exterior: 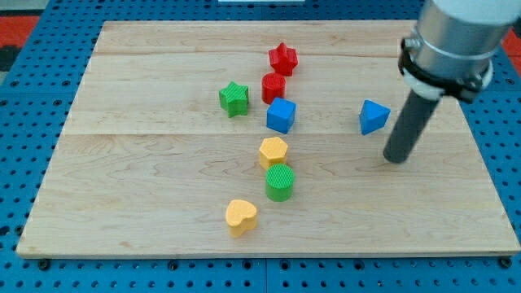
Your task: Move the triangle to the top left of the red star
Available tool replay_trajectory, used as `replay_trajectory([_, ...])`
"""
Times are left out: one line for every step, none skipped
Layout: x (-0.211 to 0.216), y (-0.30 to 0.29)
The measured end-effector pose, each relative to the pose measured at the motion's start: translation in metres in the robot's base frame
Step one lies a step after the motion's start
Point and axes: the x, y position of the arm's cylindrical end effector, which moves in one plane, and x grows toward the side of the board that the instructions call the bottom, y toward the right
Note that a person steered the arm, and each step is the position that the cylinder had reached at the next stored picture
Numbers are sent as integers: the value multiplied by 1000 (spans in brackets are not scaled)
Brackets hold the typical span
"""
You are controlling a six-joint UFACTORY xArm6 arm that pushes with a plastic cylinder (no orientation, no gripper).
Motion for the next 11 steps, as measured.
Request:
replay_trajectory([-37,-8])
replay_trajectory([-85,-14])
replay_trajectory([-134,-32])
replay_trajectory([-158,-31])
replay_trajectory([-177,-29])
replay_trajectory([-180,-25])
replay_trajectory([-181,-25])
replay_trajectory([-181,-25])
replay_trajectory([-183,-26])
replay_trajectory([-199,-38])
replay_trajectory([-214,-48])
